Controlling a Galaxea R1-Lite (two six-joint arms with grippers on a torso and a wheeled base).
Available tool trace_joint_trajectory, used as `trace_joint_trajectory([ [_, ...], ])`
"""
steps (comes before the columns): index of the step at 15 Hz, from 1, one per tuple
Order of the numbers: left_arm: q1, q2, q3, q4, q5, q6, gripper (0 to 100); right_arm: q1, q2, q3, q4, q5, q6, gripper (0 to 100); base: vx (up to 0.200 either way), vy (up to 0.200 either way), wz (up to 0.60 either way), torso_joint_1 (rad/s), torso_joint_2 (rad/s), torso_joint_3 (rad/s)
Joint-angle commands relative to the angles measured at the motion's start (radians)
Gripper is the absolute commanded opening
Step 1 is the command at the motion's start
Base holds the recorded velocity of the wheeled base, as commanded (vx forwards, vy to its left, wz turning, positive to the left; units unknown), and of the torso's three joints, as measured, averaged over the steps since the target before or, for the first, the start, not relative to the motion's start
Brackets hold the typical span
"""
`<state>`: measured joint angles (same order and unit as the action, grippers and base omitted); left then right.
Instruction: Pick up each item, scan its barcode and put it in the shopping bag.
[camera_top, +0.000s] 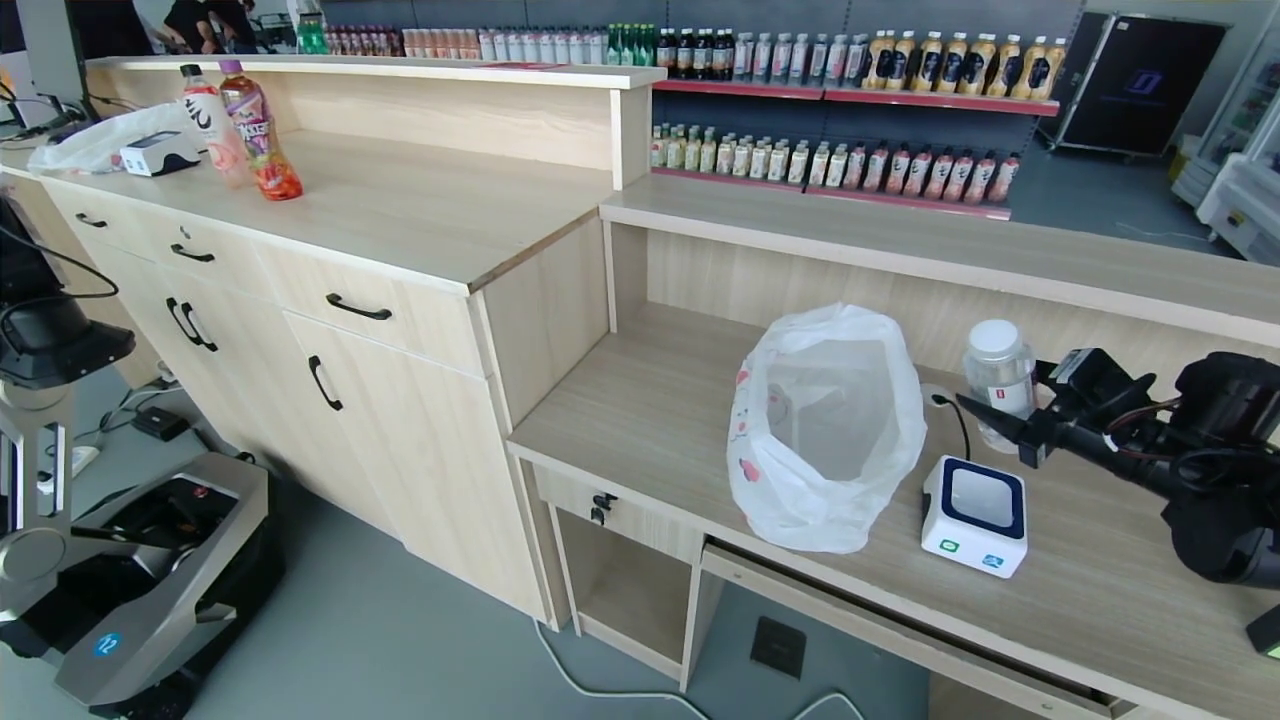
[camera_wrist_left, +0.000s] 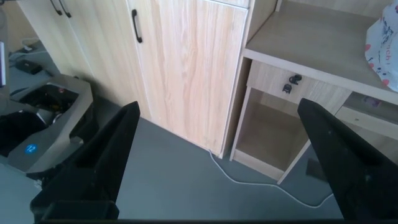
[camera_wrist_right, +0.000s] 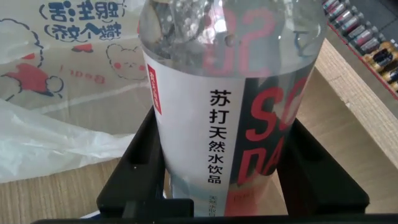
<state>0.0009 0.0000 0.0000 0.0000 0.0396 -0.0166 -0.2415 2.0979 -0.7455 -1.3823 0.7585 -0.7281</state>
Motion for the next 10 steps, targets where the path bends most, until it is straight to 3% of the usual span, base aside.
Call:
trace_joint_trajectory([
  [1,0.001,0.0,0.0,0.0,0.0,0.0,100,-0.001,0.036,-0.012,-0.001,0.016,-0.001,0,0.0,0.0,0.0,0.0,0.0,0.0],
  [10,0.001,0.0,0.0,0.0,-0.001,0.0,100,0.007,0.148,-0.124,-0.003,0.108,-0.014,0,0.0,0.0,0.0,0.0,0.0,0.0],
])
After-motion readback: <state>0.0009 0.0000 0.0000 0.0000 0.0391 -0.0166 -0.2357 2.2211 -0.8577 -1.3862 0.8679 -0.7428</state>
